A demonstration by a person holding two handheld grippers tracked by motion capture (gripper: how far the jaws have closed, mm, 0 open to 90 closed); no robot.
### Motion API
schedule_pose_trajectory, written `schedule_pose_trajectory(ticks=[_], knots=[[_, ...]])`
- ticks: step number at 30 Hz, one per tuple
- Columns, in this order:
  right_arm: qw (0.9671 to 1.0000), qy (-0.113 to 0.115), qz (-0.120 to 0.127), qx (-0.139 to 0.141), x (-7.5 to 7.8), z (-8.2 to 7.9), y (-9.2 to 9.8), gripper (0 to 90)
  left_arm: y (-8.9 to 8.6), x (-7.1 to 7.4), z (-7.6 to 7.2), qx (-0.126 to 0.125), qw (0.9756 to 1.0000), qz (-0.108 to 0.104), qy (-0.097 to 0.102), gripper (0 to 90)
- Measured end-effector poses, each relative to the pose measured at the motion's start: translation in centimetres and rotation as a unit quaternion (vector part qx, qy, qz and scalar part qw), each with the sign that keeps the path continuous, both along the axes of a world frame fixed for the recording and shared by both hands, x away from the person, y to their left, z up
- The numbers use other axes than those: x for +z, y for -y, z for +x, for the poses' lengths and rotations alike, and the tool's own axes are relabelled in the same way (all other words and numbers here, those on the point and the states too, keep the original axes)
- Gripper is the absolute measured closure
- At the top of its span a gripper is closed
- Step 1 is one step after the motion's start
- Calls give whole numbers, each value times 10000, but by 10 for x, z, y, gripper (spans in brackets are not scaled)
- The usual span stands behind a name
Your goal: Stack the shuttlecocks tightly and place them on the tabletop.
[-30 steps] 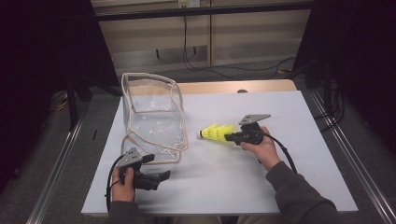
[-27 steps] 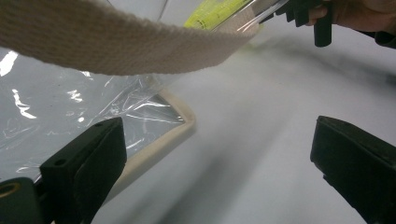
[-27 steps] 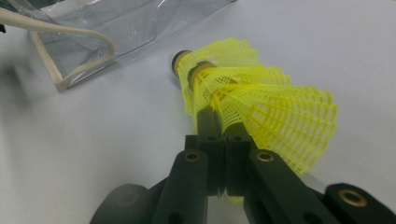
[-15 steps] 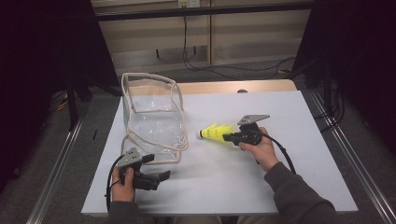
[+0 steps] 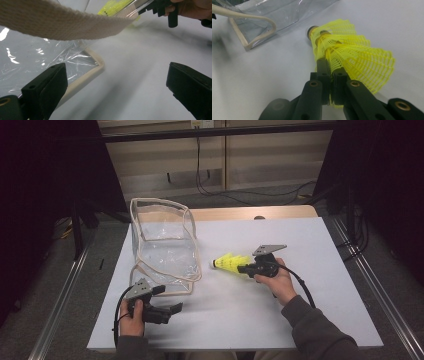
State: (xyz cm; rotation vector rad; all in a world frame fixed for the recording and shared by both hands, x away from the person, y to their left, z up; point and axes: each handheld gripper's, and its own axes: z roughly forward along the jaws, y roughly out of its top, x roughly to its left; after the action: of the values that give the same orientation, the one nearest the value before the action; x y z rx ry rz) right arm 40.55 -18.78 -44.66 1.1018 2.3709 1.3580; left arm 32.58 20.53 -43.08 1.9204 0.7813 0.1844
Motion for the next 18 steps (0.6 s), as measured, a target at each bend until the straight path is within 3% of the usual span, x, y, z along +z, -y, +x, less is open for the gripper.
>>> schedule_pose_trajectory(ticks=[18], knots=[[9999, -1, -99, 39, 1, -6, 2, 773, 0, 0, 0, 5, 10000, -9, 4, 36]])
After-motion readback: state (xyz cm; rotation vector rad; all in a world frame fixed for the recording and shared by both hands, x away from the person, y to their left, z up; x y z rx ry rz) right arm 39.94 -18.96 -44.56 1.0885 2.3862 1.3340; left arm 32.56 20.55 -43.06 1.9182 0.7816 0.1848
